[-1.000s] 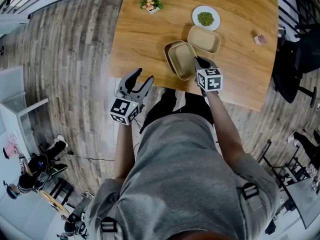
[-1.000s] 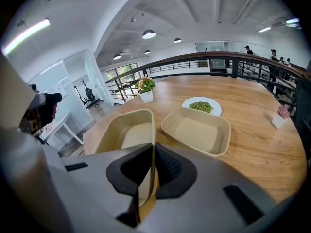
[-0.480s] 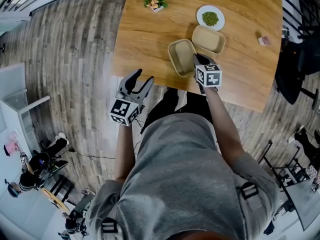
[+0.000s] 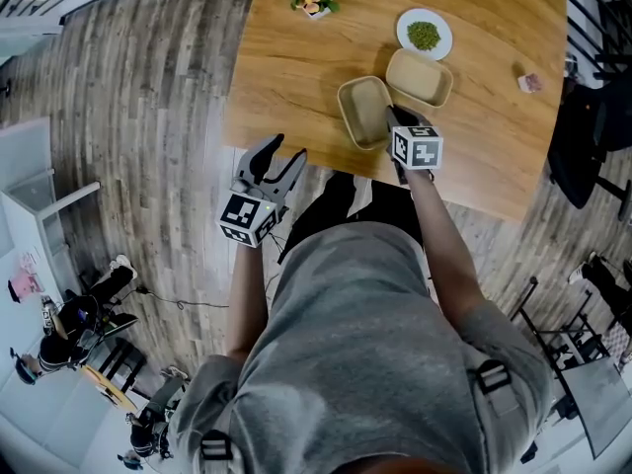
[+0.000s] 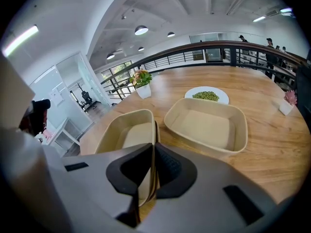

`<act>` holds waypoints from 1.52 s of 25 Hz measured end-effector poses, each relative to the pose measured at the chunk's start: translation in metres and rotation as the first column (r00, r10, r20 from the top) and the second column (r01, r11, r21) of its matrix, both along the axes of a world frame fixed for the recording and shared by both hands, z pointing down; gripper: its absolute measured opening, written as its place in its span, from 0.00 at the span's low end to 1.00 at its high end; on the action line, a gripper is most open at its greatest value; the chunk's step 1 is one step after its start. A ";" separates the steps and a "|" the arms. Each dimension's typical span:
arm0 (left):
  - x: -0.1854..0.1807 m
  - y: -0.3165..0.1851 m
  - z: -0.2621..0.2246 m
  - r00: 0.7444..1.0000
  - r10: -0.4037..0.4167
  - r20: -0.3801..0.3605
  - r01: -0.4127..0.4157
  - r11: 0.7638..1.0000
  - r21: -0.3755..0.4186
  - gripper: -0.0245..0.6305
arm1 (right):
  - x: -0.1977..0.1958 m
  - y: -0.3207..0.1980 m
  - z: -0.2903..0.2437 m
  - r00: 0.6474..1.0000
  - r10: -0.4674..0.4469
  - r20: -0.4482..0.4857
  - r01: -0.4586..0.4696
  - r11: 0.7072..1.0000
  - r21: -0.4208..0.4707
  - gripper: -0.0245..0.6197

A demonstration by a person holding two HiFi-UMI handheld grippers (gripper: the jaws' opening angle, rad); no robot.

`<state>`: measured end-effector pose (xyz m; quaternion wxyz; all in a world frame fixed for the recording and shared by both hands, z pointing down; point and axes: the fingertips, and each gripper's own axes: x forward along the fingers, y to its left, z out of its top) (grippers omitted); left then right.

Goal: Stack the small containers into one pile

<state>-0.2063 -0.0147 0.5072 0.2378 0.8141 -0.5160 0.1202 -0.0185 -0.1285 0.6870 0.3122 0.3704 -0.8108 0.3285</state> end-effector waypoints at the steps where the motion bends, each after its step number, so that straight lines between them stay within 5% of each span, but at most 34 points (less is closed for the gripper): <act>1: 0.000 0.000 0.001 1.000 0.000 0.000 0.000 1.000 -0.002 0.37 | 0.000 0.000 0.002 1.000 -0.001 -0.004 0.001 1.000 -0.004 0.07; 23: 0.004 -0.008 0.001 1.000 0.025 -0.017 -0.025 1.000 0.006 0.37 | 0.005 -0.003 -0.004 0.999 -0.025 -0.042 0.027 0.998 0.059 0.24; 38: 0.047 -0.046 -0.005 0.994 0.094 -0.051 -0.092 0.995 0.031 0.37 | 0.073 -0.022 -0.019 0.995 0.056 -0.080 -0.050 0.996 0.079 0.23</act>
